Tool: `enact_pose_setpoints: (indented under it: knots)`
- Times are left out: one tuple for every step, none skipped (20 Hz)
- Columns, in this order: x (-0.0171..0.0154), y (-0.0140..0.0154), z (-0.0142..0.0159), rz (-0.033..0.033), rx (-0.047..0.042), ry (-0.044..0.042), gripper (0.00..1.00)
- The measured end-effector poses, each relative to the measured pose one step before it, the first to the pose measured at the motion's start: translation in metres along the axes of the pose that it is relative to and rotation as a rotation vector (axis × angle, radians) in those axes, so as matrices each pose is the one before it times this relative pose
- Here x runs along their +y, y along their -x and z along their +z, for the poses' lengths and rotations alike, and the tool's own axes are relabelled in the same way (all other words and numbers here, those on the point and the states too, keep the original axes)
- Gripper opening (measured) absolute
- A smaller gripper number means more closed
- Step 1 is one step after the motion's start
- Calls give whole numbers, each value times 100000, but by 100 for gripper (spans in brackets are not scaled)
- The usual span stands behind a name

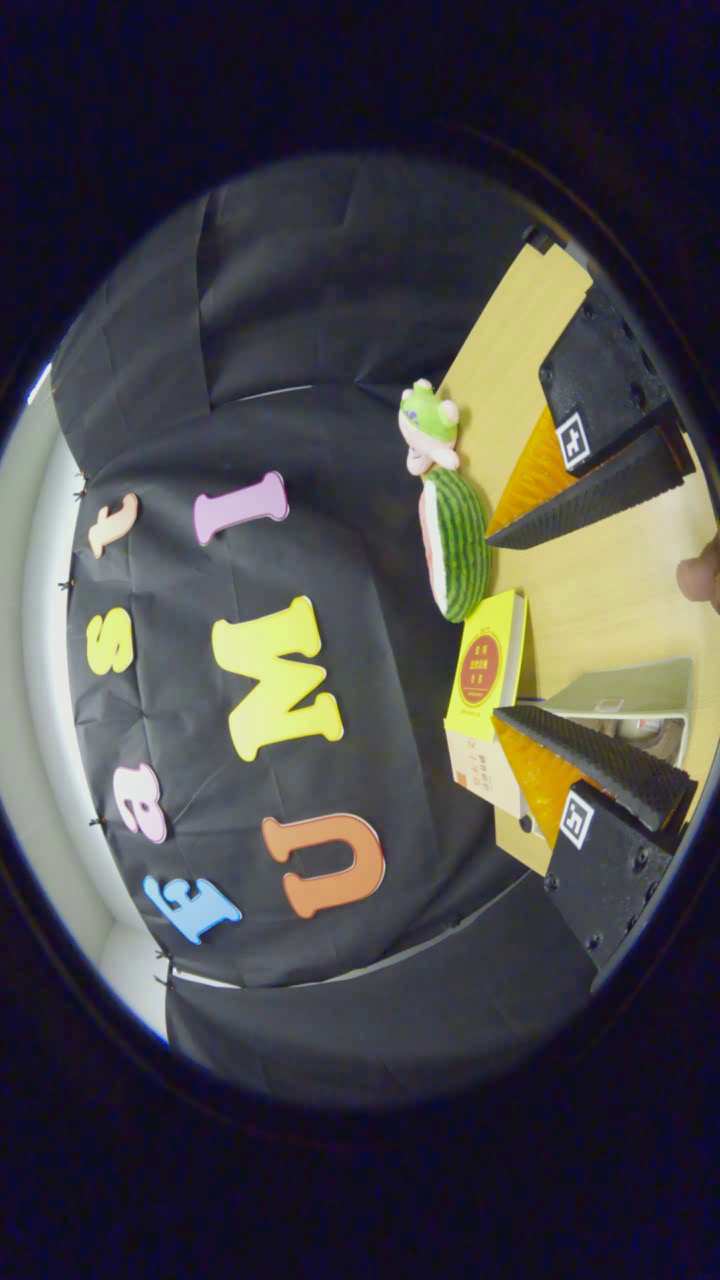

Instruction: Open the storage box then place both shoes into the box .Put the left shoe in first, then the right shoe, with the right side of both shoes facing outward in a uniform manner.

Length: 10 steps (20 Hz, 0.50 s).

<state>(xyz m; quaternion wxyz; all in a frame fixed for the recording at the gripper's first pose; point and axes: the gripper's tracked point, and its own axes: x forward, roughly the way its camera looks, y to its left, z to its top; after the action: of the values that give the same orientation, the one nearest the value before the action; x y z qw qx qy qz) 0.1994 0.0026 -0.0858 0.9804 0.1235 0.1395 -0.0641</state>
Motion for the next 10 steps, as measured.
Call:
enact_pose_setpoints:
  knots:
    - [297,110,-119,1446,348,-829,100]
    - [-460,334,77,-799,-600,760,100]
    - [-376,231,274,-741,-1270,356,100]
    - [85,190,192,-252,-1533,328,100]
    - [-21,316,-119,-468,90,748,100]
    - [102,193,-88,233,-882,1649,100]
    - [250,216,220,545,-1385,1224,100]
    - [172,424,91,153,-341,223,100]
    - [218,272,158,496,-885,374,100]
    - [178,262,140,754,-828,114,100]
